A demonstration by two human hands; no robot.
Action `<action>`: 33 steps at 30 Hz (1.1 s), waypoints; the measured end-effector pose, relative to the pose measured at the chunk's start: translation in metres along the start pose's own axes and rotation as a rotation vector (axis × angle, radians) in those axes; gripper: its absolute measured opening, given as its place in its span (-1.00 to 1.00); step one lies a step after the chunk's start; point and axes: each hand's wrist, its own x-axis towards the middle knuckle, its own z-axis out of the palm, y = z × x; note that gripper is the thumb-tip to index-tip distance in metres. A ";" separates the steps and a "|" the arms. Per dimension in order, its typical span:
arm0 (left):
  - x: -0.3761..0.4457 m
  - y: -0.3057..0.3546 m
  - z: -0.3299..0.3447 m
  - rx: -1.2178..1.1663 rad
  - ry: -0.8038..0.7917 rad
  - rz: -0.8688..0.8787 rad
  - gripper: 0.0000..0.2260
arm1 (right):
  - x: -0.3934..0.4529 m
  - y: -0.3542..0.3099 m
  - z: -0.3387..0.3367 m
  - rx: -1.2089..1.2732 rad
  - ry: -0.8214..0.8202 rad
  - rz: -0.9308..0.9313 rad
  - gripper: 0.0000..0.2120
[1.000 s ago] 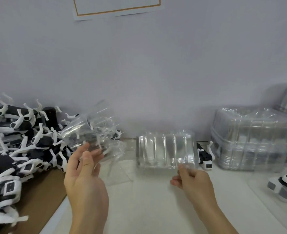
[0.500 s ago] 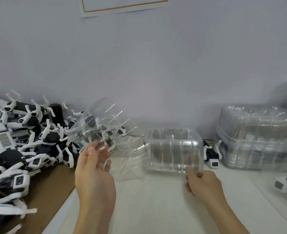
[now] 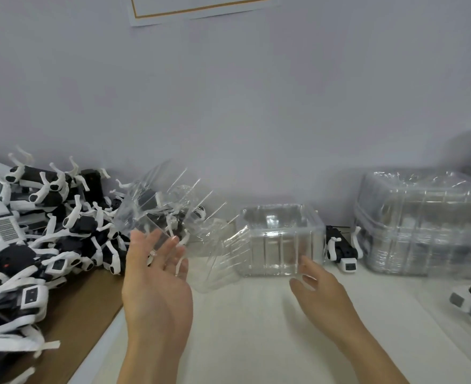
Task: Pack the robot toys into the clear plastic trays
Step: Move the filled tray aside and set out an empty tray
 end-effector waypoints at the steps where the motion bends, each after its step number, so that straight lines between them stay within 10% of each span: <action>1: 0.000 0.001 0.002 0.028 -0.013 0.009 -0.56 | 0.000 -0.001 0.000 -0.010 0.005 -0.003 -0.53; 7: -0.002 -0.011 0.006 0.204 -0.140 0.099 -0.41 | 0.001 -0.010 -0.006 0.106 0.056 -0.107 -0.79; 15: -0.008 -0.022 0.006 0.275 -0.349 0.020 -0.35 | -0.010 -0.037 -0.005 1.059 -0.376 0.085 -0.60; 27: 0.000 -0.015 -0.008 0.740 -0.277 -0.160 -0.44 | -0.001 -0.029 -0.023 0.837 0.186 -0.198 -0.79; 33: 0.003 0.002 -0.004 0.517 -0.073 -0.197 -0.68 | -0.009 -0.035 -0.009 0.392 0.246 -0.516 -0.73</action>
